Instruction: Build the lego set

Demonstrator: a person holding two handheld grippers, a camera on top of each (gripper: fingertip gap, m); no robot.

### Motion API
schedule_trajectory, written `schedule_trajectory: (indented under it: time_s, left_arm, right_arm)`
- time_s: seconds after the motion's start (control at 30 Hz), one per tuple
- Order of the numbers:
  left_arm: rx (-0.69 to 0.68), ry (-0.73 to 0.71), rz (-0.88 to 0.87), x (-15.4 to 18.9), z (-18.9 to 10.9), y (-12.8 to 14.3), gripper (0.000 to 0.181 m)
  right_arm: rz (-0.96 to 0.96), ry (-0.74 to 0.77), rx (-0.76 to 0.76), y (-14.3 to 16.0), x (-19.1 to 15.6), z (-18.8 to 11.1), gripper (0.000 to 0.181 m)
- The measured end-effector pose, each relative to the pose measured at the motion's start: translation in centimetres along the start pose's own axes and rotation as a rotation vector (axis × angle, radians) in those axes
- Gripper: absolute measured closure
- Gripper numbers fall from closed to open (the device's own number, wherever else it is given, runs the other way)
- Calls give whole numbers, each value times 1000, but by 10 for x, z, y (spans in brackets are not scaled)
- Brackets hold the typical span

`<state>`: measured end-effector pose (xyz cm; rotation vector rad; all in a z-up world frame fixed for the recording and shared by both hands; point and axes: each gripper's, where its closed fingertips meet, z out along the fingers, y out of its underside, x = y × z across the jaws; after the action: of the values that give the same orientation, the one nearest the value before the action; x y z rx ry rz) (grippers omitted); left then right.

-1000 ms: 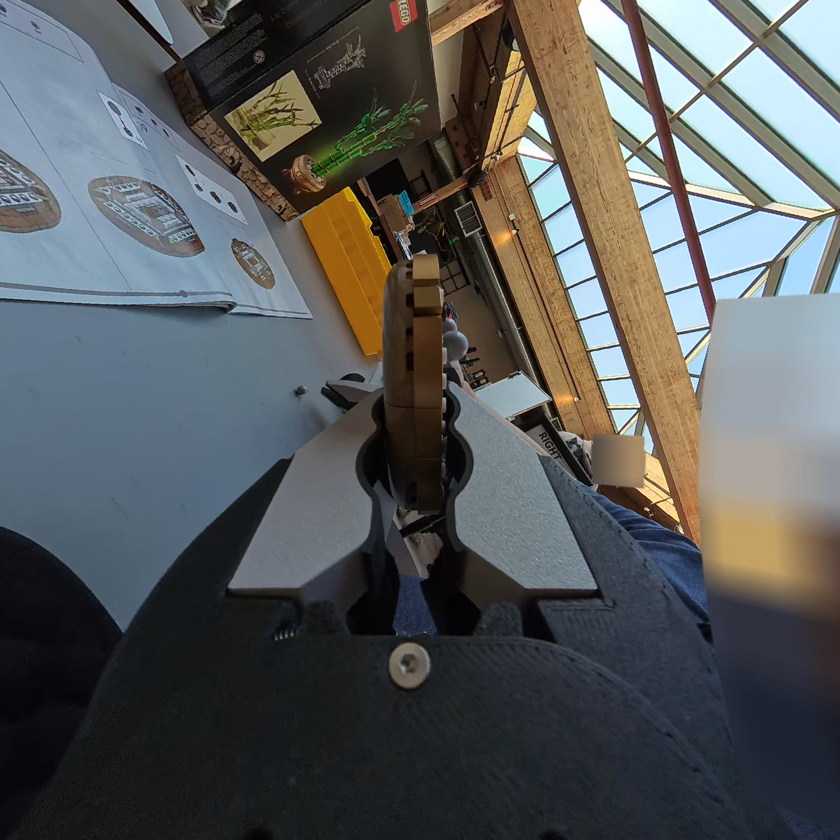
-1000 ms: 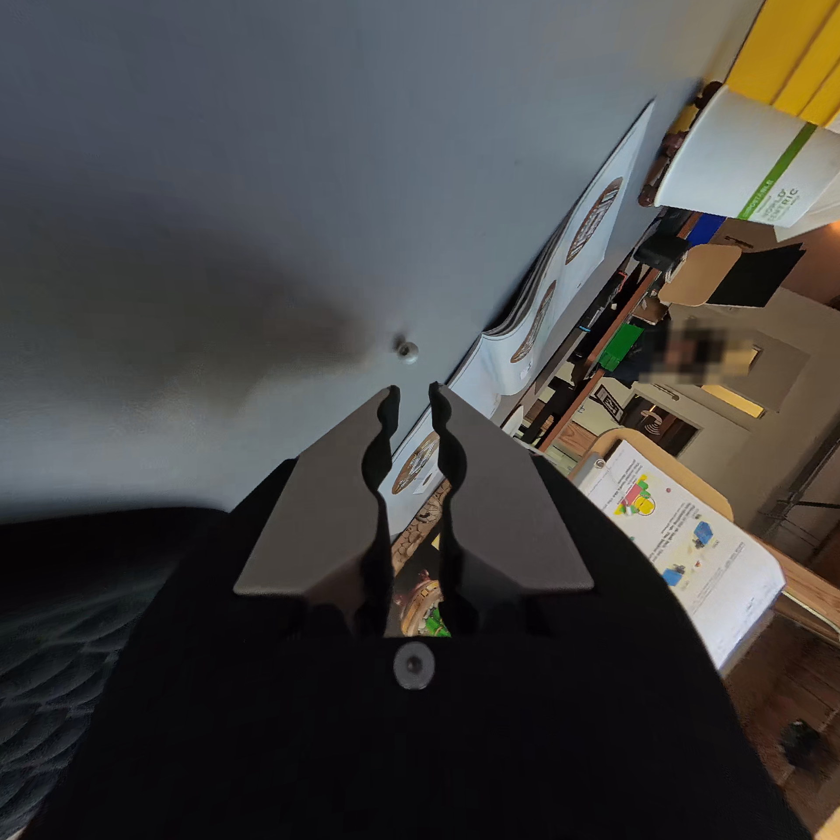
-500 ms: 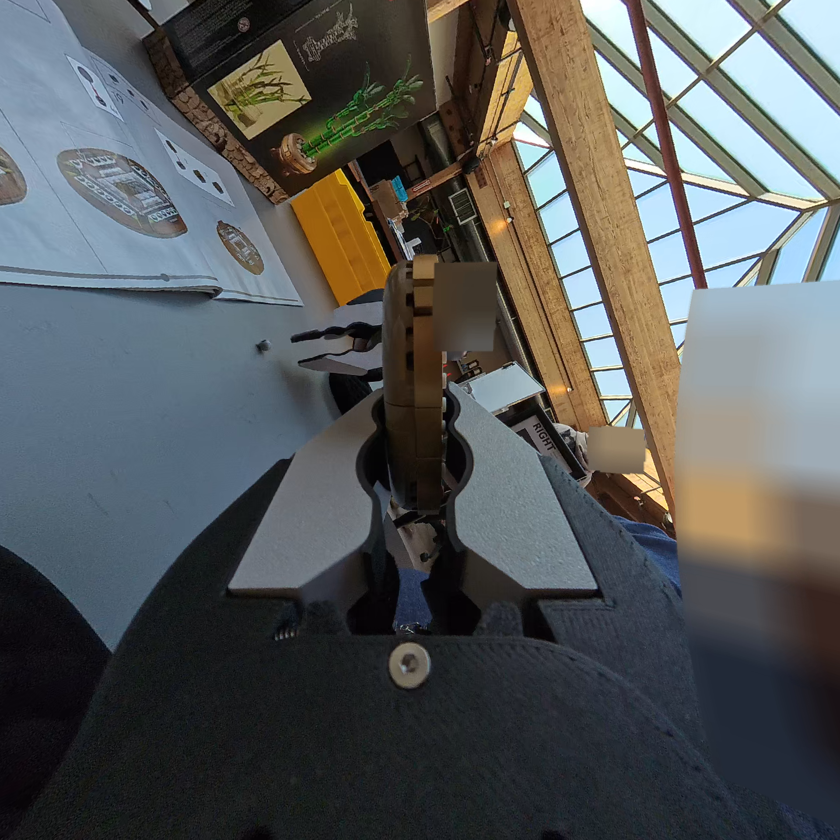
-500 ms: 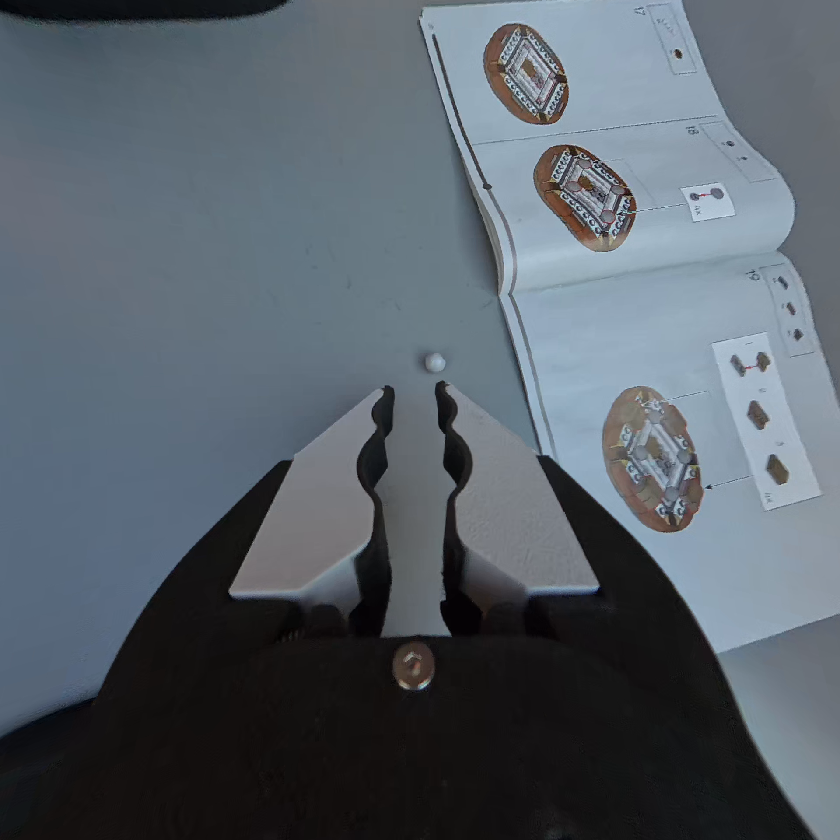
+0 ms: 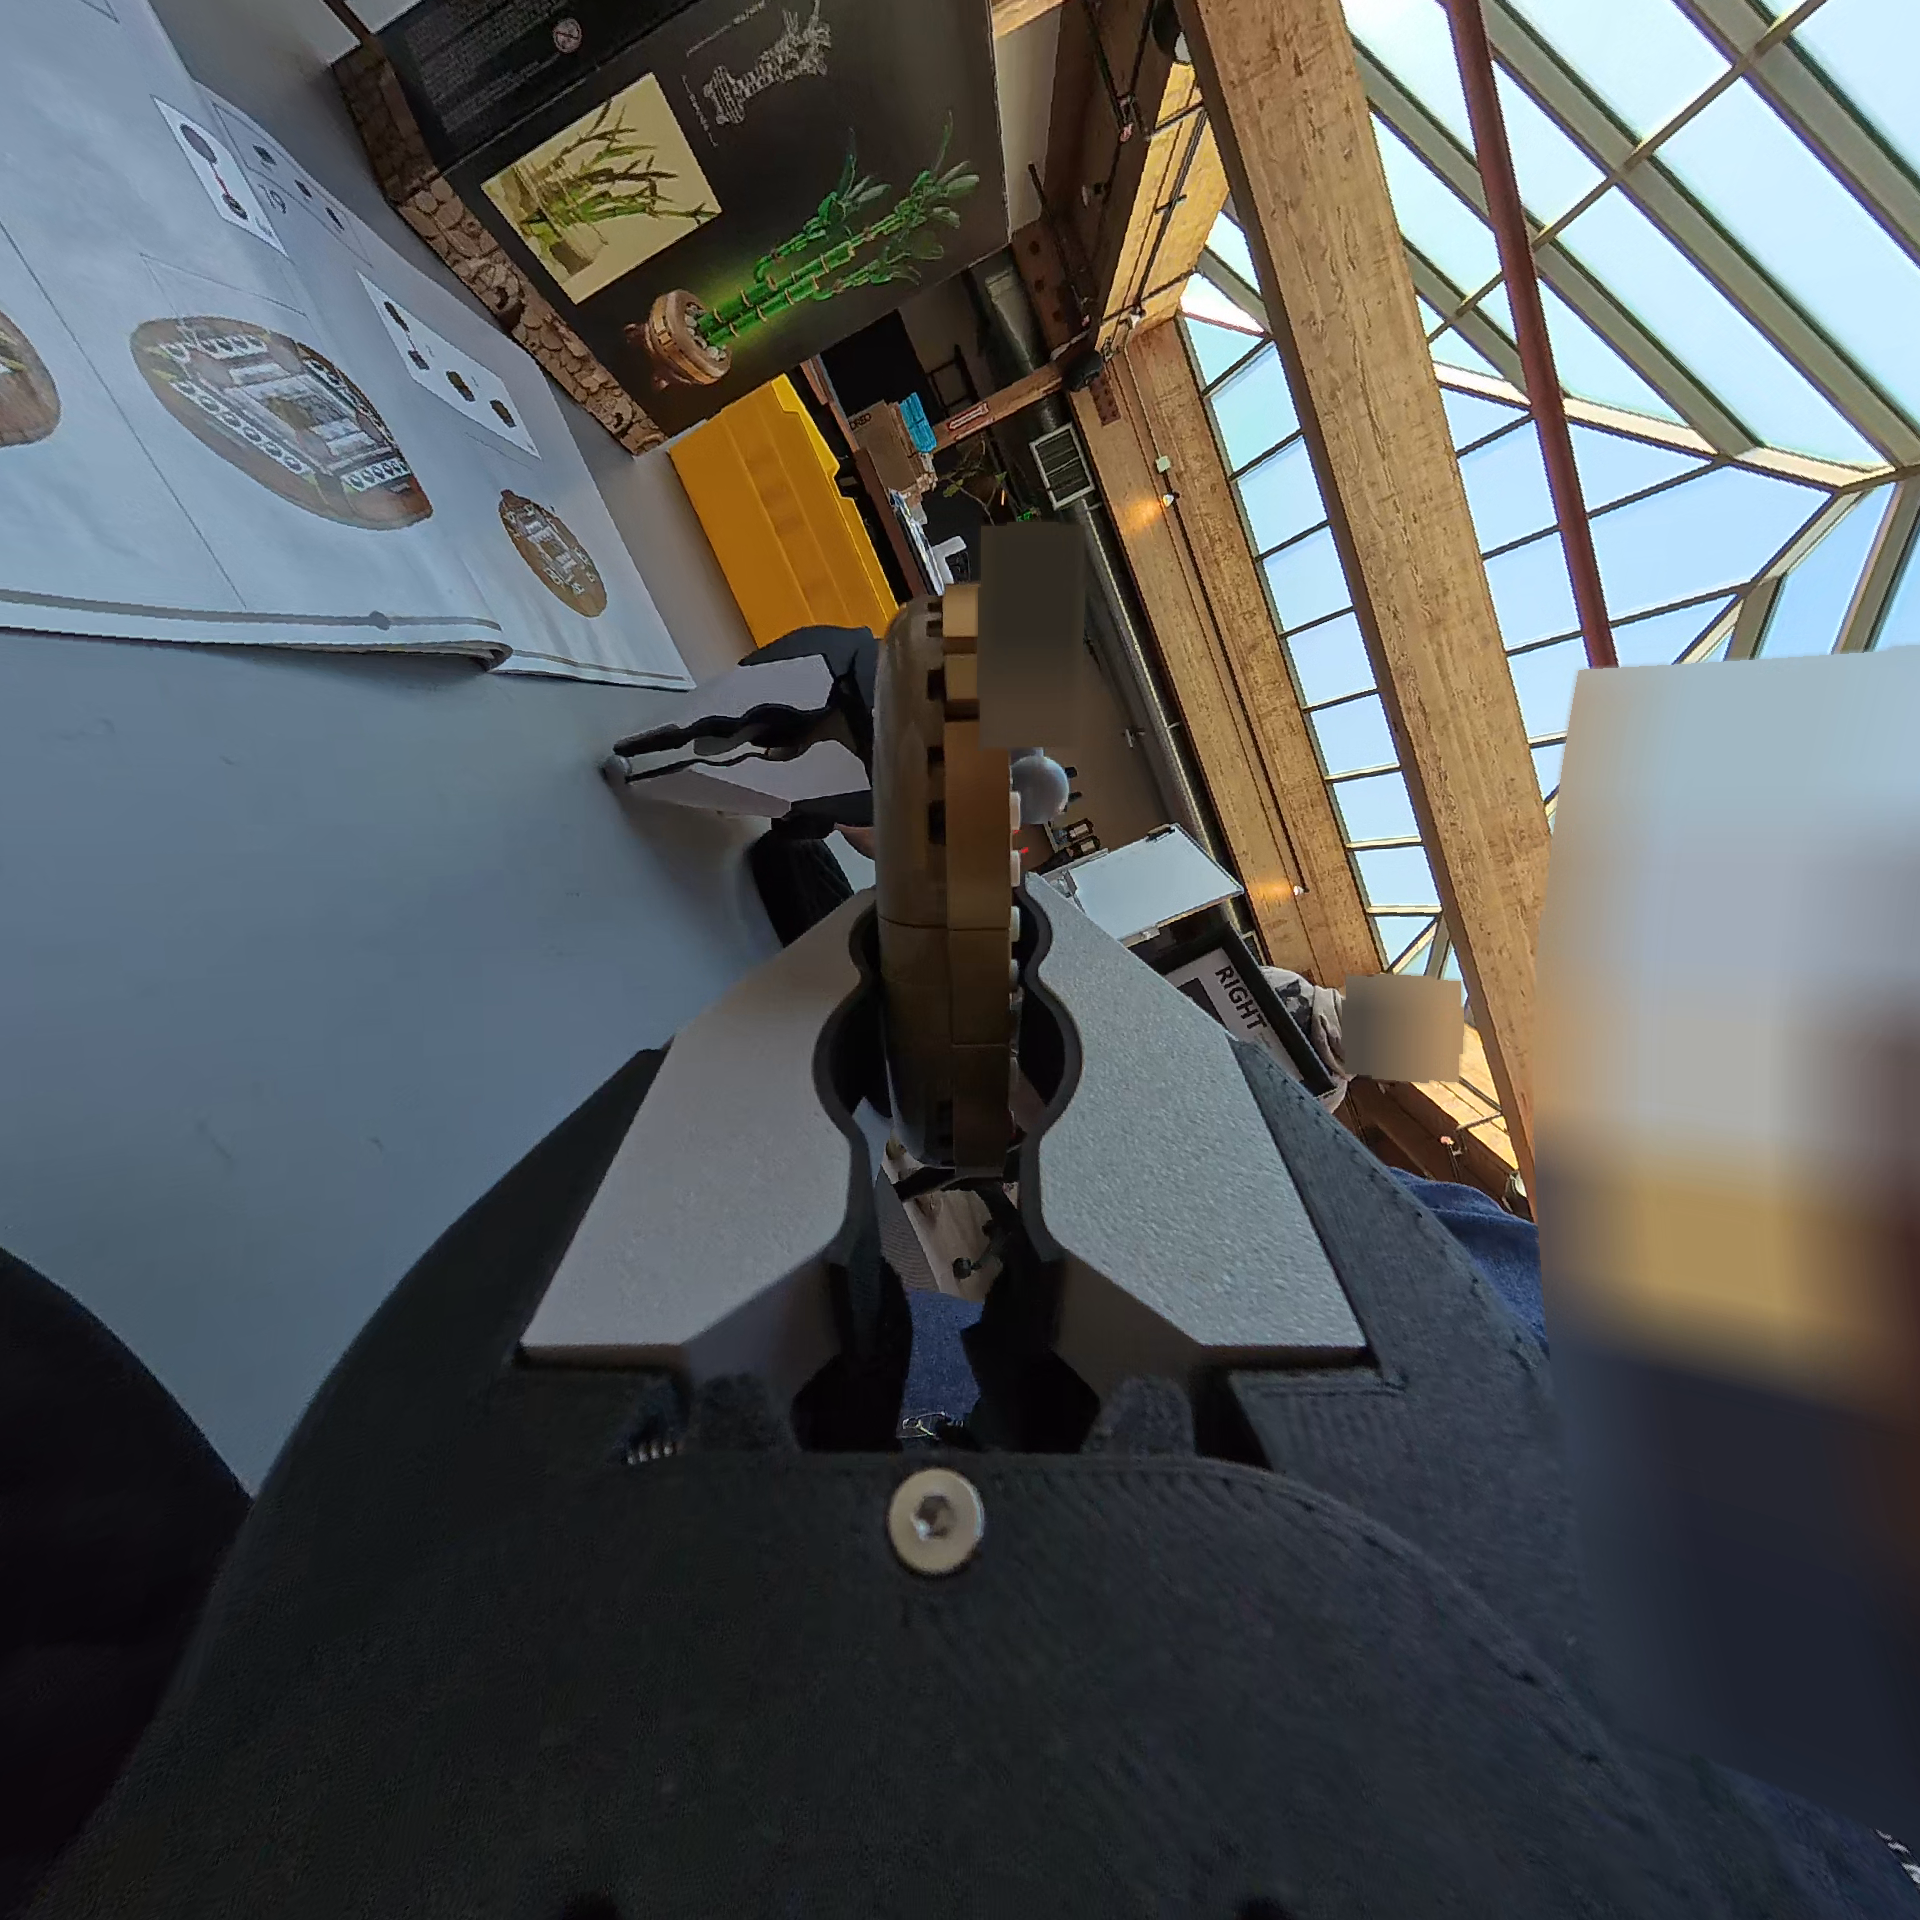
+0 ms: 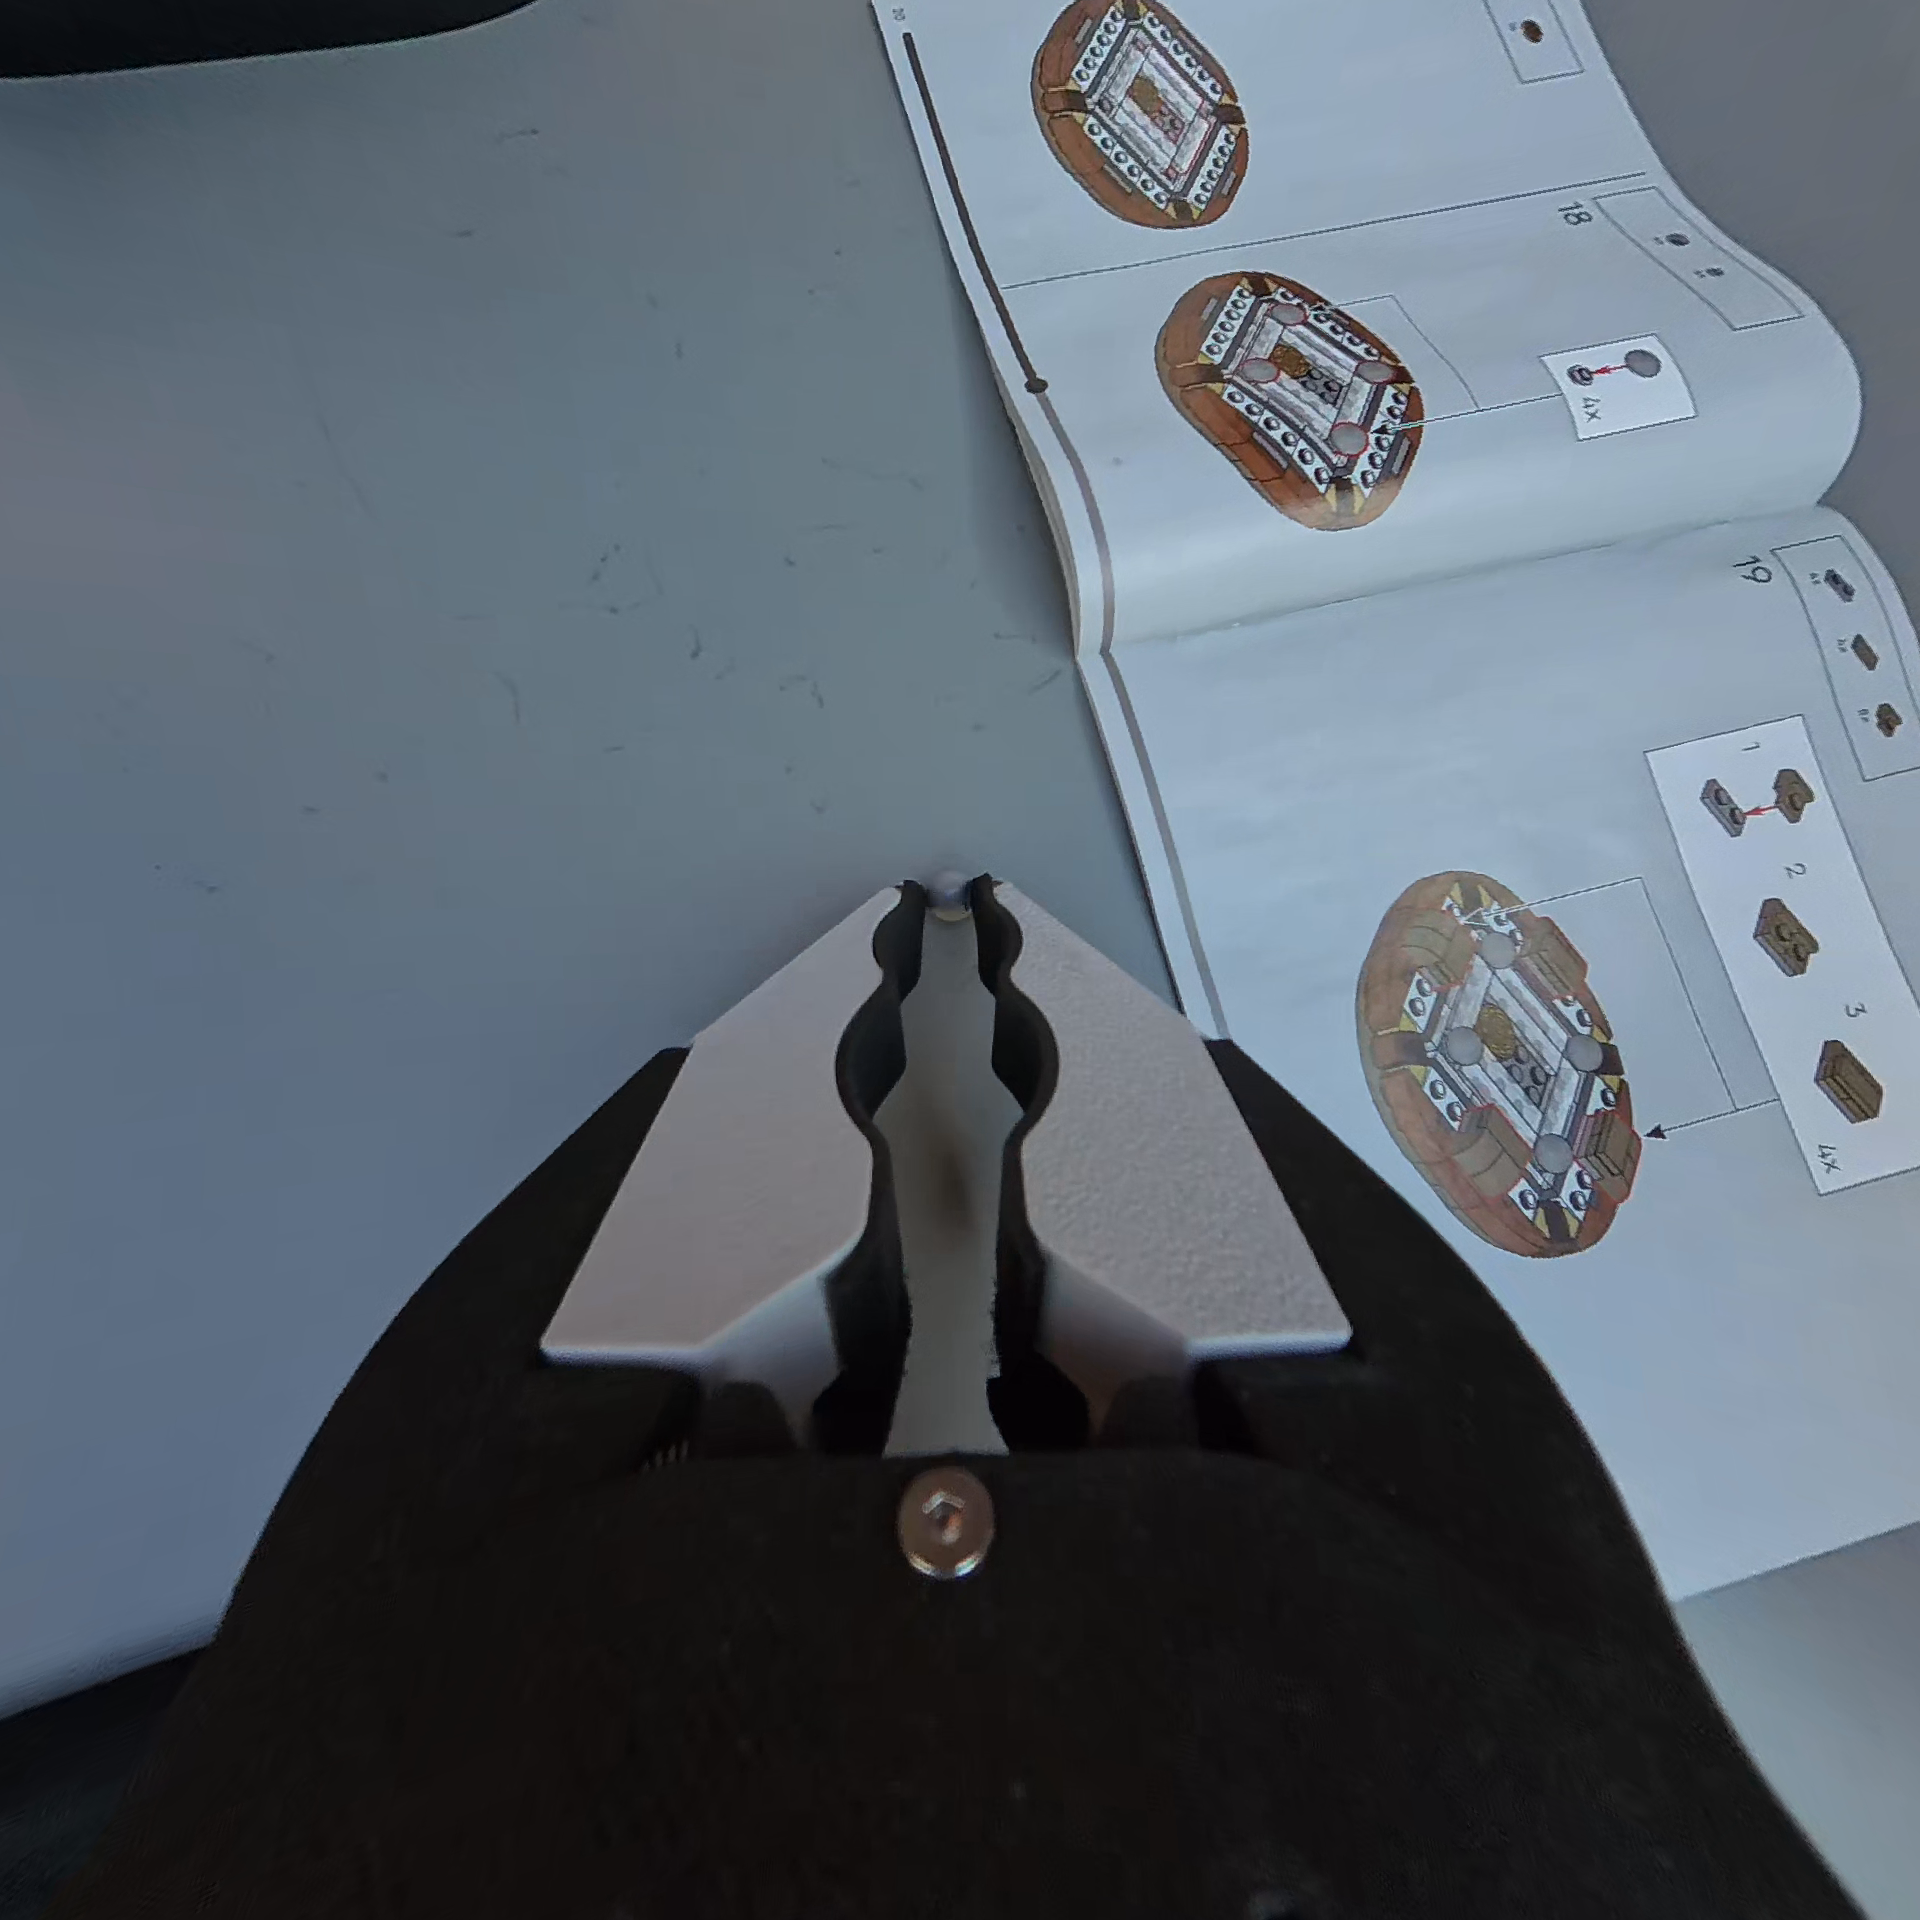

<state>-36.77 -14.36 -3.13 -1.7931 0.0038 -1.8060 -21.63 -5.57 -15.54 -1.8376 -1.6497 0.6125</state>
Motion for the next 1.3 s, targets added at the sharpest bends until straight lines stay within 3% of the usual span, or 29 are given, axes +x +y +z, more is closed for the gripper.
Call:
schedule_trajectory:
  time_s: [0.2, 0.5, 0.63, 1.3]
  left_arm:
    - [-12, 5, -5, 0, 4, 1, 162]
    - [-23, 12, -6, 4, 7, 3, 162]
    - [-24, 16, -3, 5, 7, 4, 162]
    - [-49, 41, -12, 8, 14, 10, 162]
  right_arm:
    - [78, 0, 13, 1, 5, -2, 175]
    - [551, -228, 1, 8, 4, -5, 174]
    - [697, -260, -26, 11, 6, -8, 175]
    - [766, -105, -18, 29, 27, -25, 170]
